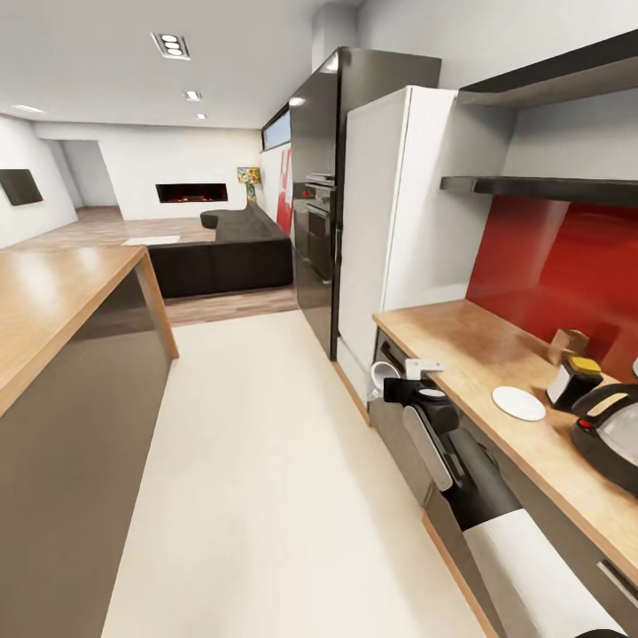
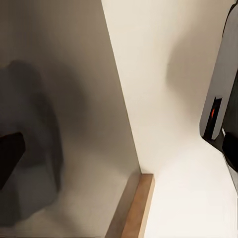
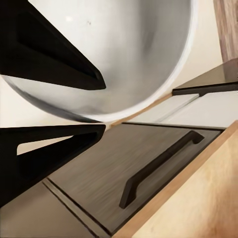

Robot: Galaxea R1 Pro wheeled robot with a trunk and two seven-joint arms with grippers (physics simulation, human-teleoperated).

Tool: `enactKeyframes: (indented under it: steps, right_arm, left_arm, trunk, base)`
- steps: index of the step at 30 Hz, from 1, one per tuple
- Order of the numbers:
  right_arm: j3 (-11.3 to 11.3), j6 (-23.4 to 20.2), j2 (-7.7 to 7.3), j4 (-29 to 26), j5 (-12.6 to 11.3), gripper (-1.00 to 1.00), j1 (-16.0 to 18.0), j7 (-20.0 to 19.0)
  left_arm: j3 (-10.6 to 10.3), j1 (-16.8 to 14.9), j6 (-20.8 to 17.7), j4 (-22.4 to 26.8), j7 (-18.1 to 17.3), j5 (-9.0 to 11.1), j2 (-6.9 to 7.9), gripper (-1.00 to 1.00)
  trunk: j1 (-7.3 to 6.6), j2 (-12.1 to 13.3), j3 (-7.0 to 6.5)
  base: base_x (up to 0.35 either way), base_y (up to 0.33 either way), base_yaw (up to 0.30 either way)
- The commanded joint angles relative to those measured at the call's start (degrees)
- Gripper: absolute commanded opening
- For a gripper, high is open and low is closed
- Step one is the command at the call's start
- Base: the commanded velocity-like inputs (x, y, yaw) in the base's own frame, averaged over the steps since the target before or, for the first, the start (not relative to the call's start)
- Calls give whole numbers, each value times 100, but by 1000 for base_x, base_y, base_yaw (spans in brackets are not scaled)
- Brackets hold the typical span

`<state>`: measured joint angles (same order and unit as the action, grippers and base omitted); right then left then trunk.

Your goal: Set up a coffee station on the kitchen countertop: keep the coffee maker on the countertop, move the bottle of coffee from the kitchen shelf to the counter next to the coffee maker, place a paper coffee filter on top of the coffee maker, put the saucer next to the coffee maker with the coffee cup on the saucer, and place the electric kettle next to the coffee maker.

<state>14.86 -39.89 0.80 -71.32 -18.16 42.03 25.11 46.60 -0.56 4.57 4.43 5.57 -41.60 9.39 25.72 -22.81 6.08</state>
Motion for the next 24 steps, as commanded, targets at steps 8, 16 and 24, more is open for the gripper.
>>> enactKeyframes:
  steps: [8,16,24]
  right_arm:
    - [8,-9,-1,-5,-65,-100,7,47]
    - [8,-10,-5,-5,-65,-100,7,47]
    - [0,-10,-10,-5,-66,-100,7,47]
  left_arm:
    - [41,-6,27,-10,23,-59,1,100]
    - [41,-6,27,-11,23,-59,1,100]
    - [42,-6,27,-12,23,-59,1,100]
  trunk:
    - [7,-11,12]
    - [7,-11,12]
    - [7,-11,12]
  base:
    - [340,0,0]
    - [340,3,0]
    - [340,111,-25]
